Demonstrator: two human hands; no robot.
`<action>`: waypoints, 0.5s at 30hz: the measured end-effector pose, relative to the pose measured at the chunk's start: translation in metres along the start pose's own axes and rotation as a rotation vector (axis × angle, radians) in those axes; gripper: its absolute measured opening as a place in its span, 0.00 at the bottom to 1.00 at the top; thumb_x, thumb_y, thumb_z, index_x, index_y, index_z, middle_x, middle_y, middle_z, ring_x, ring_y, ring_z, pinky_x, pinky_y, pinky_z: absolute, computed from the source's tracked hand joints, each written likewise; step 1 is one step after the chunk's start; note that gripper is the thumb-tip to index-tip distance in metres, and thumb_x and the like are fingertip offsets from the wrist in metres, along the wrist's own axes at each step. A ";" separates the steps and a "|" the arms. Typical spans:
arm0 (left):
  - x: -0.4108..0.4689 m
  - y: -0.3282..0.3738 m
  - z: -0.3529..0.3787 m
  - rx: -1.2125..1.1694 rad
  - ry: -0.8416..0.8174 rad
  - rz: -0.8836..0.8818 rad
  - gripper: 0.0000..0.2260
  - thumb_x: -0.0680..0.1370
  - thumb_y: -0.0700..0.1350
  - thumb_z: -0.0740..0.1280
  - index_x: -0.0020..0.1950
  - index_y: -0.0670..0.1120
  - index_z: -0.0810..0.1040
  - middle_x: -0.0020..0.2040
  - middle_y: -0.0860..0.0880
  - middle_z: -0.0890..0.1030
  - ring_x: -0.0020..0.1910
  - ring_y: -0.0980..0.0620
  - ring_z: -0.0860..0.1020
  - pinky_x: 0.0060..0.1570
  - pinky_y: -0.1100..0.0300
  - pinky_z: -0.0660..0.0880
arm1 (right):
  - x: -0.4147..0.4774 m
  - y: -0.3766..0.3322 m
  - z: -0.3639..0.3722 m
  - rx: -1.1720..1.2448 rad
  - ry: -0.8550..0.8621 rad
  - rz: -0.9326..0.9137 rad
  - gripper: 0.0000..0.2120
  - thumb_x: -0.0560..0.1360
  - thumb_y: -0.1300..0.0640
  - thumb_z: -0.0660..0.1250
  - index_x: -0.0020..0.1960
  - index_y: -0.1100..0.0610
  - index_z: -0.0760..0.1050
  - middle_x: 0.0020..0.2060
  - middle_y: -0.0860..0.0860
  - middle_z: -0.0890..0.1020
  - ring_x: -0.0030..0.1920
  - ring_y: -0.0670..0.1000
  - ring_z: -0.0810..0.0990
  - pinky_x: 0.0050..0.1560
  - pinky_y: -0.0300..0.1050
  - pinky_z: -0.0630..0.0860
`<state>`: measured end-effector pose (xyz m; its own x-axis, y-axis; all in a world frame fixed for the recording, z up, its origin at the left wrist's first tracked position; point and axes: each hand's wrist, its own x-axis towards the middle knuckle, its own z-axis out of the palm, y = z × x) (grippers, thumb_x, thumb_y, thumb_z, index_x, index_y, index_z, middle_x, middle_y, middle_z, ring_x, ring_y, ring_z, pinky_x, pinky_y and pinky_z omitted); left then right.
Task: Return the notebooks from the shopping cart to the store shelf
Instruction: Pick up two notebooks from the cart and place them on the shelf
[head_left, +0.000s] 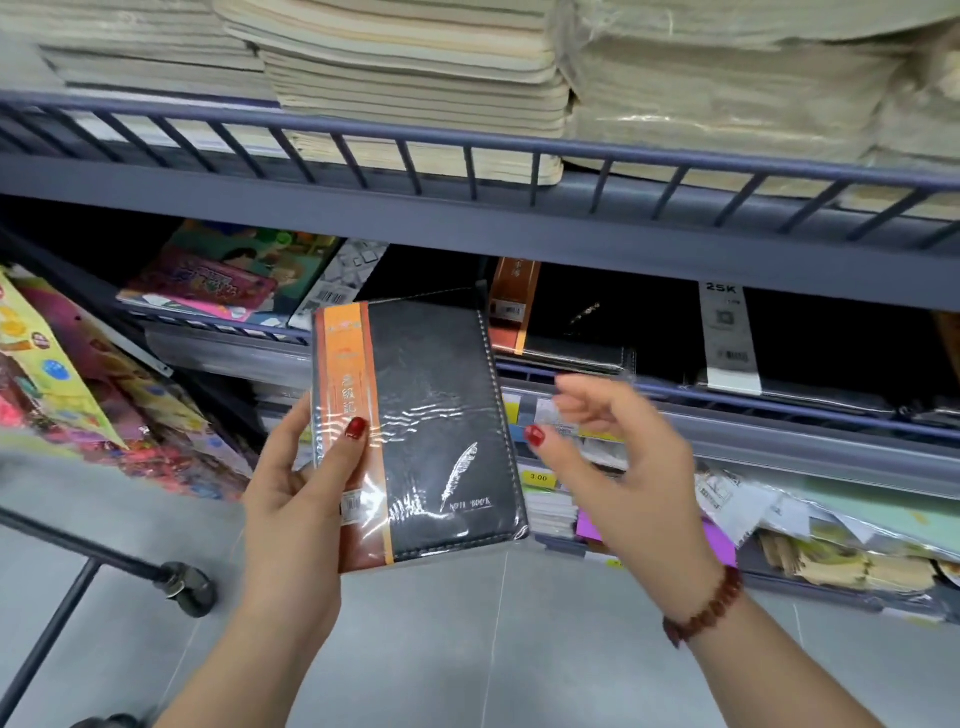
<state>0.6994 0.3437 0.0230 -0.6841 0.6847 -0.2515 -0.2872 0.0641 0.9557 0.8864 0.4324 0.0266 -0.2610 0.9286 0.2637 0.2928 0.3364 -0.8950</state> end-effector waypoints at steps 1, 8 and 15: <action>0.001 0.001 0.007 -0.005 -0.024 0.007 0.17 0.76 0.41 0.67 0.63 0.55 0.76 0.40 0.56 0.84 0.37 0.59 0.80 0.35 0.66 0.78 | -0.006 -0.004 0.001 0.043 -0.067 0.019 0.20 0.66 0.43 0.70 0.57 0.44 0.74 0.49 0.41 0.80 0.52 0.43 0.78 0.53 0.32 0.72; 0.015 0.011 0.058 -0.001 -0.237 -0.086 0.18 0.75 0.40 0.68 0.62 0.58 0.74 0.44 0.57 0.85 0.42 0.58 0.83 0.36 0.66 0.78 | -0.003 -0.009 -0.005 0.432 -0.081 0.229 0.31 0.67 0.71 0.73 0.63 0.48 0.70 0.51 0.45 0.82 0.47 0.41 0.82 0.43 0.29 0.75; 0.009 0.003 0.052 0.102 -0.422 -0.017 0.39 0.59 0.34 0.77 0.63 0.60 0.70 0.55 0.56 0.82 0.53 0.55 0.81 0.44 0.63 0.78 | 0.008 0.008 -0.026 0.362 0.063 0.268 0.25 0.67 0.63 0.75 0.61 0.52 0.75 0.53 0.51 0.81 0.51 0.46 0.81 0.53 0.41 0.77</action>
<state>0.7276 0.3878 0.0312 -0.3396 0.9183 -0.2033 -0.2139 0.1351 0.9675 0.9108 0.4471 0.0311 -0.1603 0.9869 0.0167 -0.0007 0.0168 -0.9999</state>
